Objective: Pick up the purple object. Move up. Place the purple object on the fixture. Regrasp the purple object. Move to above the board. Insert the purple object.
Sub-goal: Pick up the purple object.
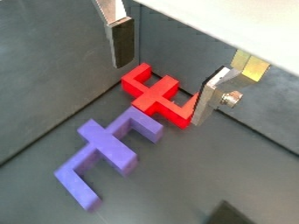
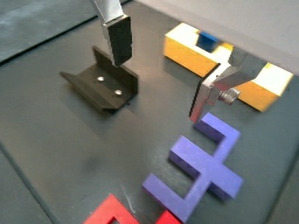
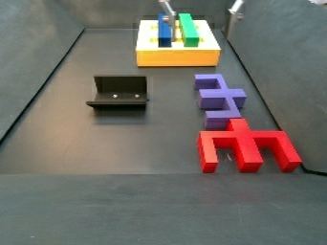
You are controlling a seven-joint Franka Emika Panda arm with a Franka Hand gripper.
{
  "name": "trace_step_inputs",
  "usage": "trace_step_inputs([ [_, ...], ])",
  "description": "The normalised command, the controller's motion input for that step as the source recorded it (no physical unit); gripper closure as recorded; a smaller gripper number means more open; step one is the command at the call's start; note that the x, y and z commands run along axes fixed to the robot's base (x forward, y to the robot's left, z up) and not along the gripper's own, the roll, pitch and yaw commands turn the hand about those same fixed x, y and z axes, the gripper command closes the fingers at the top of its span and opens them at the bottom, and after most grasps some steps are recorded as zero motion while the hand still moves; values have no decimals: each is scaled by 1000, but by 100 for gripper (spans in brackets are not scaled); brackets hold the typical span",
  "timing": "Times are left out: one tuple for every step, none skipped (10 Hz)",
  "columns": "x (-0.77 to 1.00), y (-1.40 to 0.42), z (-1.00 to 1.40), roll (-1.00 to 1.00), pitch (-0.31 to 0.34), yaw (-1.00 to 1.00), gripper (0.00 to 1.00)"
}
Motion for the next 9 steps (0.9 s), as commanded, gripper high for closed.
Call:
trace_step_inputs([
  [-506,0,-283,-204,-151,-677,0],
  [-426,0,-300,-241,-139,-694,0],
  [-320,0,-286,-216,-159,-774,0],
  [-237,0,-214,-134,-136,-854,0],
  [-326,0,-191,0,-50,-837,0],
  [-254,0,-211,0,-17,-866,0],
  [-214,0,-254,0,-23,-906,0],
  [-197,0,-269,0,-24,-926,0],
  [-217,0,-251,0,-23,-911,0],
])
